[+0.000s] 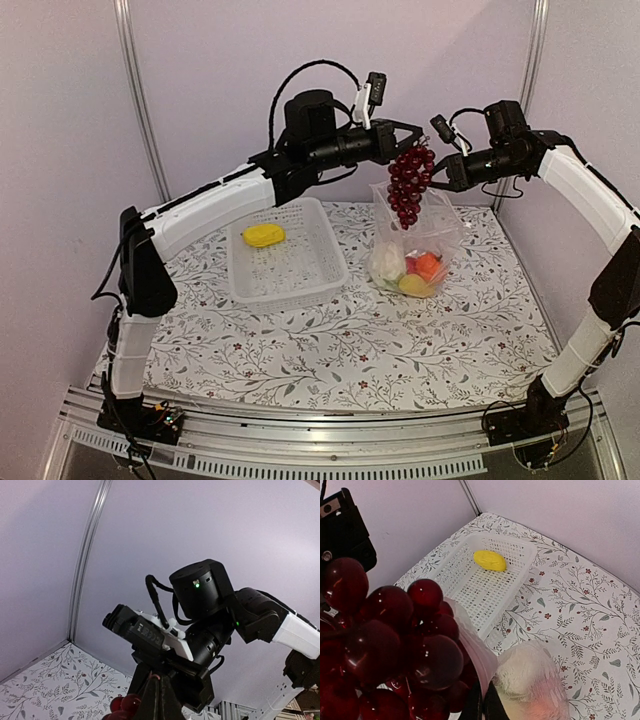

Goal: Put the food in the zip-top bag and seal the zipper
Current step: Place the fake fruit in the zipper food storage bag, then adjust the fake fruit in the bin.

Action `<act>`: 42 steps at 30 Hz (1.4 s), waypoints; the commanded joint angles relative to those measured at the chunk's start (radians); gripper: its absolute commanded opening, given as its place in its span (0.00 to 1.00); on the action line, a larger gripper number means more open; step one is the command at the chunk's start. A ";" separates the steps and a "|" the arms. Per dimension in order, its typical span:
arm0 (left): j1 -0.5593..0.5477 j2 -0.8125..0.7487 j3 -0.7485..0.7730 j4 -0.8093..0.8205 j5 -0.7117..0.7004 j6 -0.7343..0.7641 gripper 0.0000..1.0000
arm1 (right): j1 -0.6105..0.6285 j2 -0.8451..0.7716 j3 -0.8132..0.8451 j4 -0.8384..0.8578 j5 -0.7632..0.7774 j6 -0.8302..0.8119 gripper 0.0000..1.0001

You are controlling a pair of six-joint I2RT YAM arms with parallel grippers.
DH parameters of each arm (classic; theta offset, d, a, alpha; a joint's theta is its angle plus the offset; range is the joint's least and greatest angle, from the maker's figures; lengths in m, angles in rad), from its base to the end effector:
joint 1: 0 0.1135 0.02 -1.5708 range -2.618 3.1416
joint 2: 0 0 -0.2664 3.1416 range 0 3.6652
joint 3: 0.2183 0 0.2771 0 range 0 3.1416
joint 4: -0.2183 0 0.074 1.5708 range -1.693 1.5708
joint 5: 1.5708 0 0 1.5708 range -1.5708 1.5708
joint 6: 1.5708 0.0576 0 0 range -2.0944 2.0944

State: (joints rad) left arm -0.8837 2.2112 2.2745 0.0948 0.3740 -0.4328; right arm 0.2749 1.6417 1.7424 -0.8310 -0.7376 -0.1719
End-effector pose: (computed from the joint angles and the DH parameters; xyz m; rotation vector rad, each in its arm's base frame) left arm 0.3462 -0.4551 0.4242 0.6730 1.4160 -1.3266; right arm 0.3638 0.1428 0.3883 -0.8548 2.0537 0.8965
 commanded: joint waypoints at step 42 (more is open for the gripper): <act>0.006 -0.526 -0.764 -0.058 -0.482 0.326 0.69 | -0.085 0.034 0.051 0.030 0.026 0.000 0.00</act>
State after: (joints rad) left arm -0.8913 1.7409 1.6596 0.0898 0.0368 -0.1562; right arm 0.2317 1.6581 1.7569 -0.8234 -0.7097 -0.1715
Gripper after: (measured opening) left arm 0.695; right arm 0.004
